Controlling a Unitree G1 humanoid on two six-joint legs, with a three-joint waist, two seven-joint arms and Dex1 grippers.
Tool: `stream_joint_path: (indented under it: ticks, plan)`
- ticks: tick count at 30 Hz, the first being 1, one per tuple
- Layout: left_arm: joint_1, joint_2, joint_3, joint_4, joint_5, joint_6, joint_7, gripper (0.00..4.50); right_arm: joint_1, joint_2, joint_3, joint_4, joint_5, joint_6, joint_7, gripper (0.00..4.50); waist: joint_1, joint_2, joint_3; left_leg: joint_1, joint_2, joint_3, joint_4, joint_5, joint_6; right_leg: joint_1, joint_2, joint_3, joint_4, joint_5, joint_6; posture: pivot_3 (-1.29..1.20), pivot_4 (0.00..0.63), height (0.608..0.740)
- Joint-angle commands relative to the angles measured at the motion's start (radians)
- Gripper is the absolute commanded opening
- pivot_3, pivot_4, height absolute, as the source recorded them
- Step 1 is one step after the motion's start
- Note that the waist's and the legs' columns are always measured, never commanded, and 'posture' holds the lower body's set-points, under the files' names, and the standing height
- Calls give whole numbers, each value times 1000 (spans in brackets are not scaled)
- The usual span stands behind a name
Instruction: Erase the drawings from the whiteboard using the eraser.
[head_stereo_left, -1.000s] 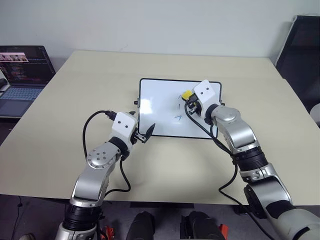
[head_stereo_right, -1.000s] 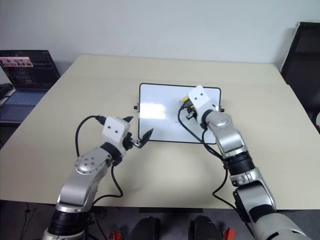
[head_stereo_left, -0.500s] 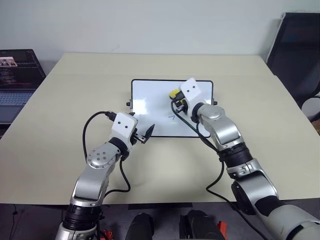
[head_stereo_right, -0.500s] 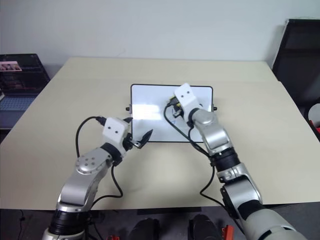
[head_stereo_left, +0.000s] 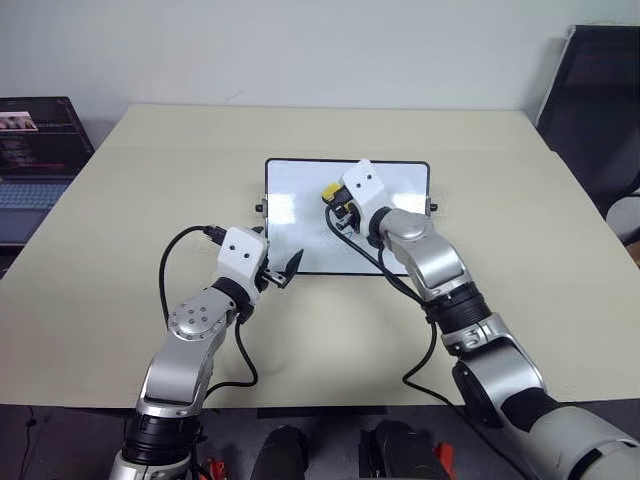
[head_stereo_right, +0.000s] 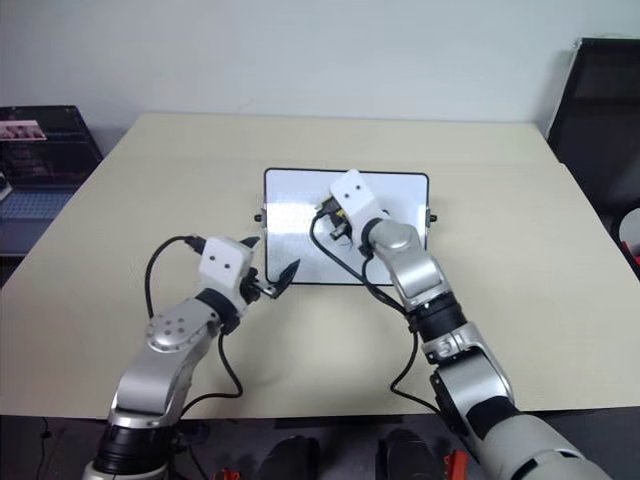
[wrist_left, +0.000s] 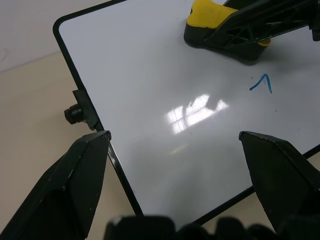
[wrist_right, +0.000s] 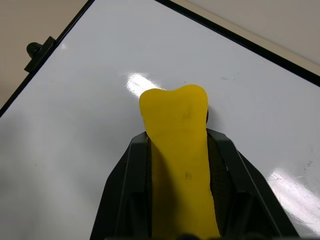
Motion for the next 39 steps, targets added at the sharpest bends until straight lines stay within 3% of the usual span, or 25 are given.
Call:
stream_joint_path:
  ticks: [1,11,21,26,30,39]
  plan:
    - [-19,-6,-2,-38,3,-14,3,4500,24,-62,-29,-6,-24,22,-12,1129,8,0,0,0,0,-1,0,0,0,0,0,0,0,0,0,0,150,740]
    - [-52,-15,-25,-14,1,-19,-12,4500,104,-201,-59,-101,-15,66,-3,1129,25,-1,0,0,-1,-1,1,0,0,1,-1,-1,-1,0,0,0,150,740]
    - [-59,-16,-30,-17,0,-15,-28,4500,167,-200,-87,-299,17,192,-1,1129,24,-1,0,0,-1,0,0,0,0,1,-1,-1,-1,0,0,0,150,740]
    - [-45,-2,-26,-70,-20,16,-49,4500,206,-203,-140,-478,86,331,29,1129,24,-1,0,-2,-1,0,0,0,0,-1,-1,0,-2,0,0,0,150,740]
    - [28,23,5,-184,-93,81,-98,4500,268,-237,-285,-703,191,583,57,1129,22,0,2,-4,0,0,-1,0,0,-3,-1,0,-3,0,0,0,150,740]
    - [69,27,29,-225,-121,125,-77,4500,314,-234,-371,-896,261,800,-6,1129,17,0,2,-4,-1,0,-1,0,0,-3,0,0,-3,-1,1,0,150,740]
